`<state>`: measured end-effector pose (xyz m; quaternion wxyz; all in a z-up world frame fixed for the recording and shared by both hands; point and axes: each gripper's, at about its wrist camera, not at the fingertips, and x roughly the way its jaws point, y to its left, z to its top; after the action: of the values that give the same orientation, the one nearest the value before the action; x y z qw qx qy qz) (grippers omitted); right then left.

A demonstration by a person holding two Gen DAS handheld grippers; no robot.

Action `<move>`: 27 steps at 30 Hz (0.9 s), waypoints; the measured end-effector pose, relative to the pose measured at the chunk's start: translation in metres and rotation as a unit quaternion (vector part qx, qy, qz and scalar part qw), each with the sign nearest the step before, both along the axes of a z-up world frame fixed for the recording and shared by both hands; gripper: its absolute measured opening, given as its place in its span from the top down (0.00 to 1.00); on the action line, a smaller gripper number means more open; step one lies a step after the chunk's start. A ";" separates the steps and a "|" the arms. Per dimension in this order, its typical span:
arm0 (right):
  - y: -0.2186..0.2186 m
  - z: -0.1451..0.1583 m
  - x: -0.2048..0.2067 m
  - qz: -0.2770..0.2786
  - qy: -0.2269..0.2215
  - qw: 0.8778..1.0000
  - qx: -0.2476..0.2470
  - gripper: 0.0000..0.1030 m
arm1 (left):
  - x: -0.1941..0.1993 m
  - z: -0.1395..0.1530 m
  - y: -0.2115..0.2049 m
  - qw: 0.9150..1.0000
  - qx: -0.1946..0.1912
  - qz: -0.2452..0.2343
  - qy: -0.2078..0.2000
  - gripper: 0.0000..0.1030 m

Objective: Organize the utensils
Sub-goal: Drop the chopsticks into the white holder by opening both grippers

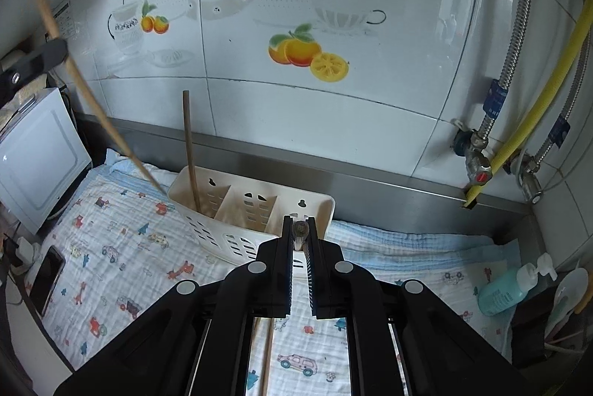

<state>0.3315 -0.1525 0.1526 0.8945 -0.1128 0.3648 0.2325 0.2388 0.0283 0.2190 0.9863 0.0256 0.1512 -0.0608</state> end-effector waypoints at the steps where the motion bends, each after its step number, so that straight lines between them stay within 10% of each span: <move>1: -0.001 -0.001 0.001 -0.001 0.000 1.000 0.000 0.93 | 0.006 0.000 0.001 1.000 -0.005 0.000 0.002 0.94; 27: -0.027 -0.002 -0.089 0.008 -0.077 0.996 0.055 0.68 | 0.064 -0.074 0.033 0.993 -0.054 0.029 0.097 0.94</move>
<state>0.2424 -0.1796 0.1504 0.9227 -0.0844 0.2809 0.2502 0.3030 0.0612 0.1449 0.9681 -0.0385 0.2438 -0.0428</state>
